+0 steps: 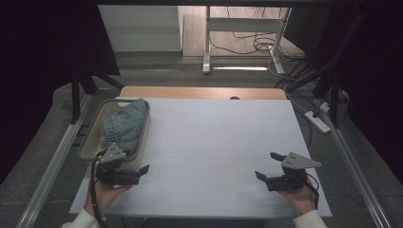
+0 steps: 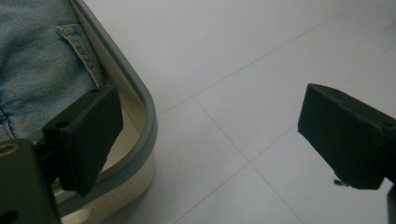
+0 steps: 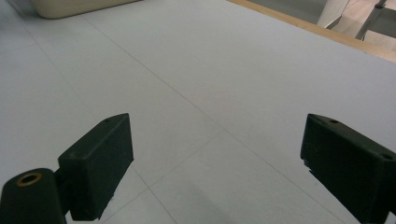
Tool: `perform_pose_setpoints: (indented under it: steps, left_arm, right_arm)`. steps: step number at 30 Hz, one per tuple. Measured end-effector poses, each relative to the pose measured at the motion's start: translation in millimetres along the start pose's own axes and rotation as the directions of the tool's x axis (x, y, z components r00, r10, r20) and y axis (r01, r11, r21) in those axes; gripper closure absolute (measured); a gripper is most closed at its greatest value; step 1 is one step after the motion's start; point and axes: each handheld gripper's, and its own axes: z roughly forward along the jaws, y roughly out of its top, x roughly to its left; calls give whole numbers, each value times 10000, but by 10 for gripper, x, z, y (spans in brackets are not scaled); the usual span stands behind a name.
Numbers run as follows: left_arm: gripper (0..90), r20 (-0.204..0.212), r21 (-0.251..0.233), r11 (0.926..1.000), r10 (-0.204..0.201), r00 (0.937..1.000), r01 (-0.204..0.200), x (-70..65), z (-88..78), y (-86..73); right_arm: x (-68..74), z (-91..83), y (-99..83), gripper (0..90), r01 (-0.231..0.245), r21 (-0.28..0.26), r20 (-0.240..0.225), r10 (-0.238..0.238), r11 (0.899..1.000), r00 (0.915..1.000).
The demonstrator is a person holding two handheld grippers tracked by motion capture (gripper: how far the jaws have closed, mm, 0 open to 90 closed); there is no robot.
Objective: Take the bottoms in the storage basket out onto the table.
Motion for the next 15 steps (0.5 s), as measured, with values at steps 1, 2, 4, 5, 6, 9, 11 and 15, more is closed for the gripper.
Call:
perform_pose_setpoints:
  steps: [1, 2, 4, 5, 6, 9, 11, 15]
  left_arm:
    - [79, 3, 4, 10000, -2, 10000, 2, -1, 1, 0]
    - [79, -8, -9, 10000, 9, 10000, -9, -2, -1, 1]
    - [79, 24, -16, 10000, 26, 10000, -26, -4, -1, 0]
    - [79, 26, -4, 10000, 46, 10000, -46, -7, 1, 1]
    - [79, 37, 9, 10000, 66, 10000, -66, -10, 4, 2]
    - [79, 61, 52, 9999, 130, 9999, -131, -24, 12, 7]
    - [79, 64, 67, 9998, 184, 9998, -184, -30, 12, 11]
    - [80, 71, 61, 9998, 192, 9998, -193, -31, 11, 18]
  right_arm:
    - [-8, -2, -1, 93, -10, 17, -7, 10, 10000, 10000]
    - [-18, -2, -5, 94, -84, -6, 39, 84, 10000, 10000]
    - [-20, -2, -6, 94, -83, -19, 49, 84, 10000, 10000]
    - [-23, -4, -6, 94, -59, -8, 39, 59, 10000, 10000]
    - [-23, -6, -6, 94, -58, -11, 37, 58, 10000, 10000]
    - [-24, -8, -4, 94, -78, 17, 49, 78, 10000, 10000]
    - [-27, -6, -5, 94, -162, 10, 68, 162, 9999, 9998]
    - [-32, -9, 0, 94, -174, -3, 86, 174, 9998, 9998]
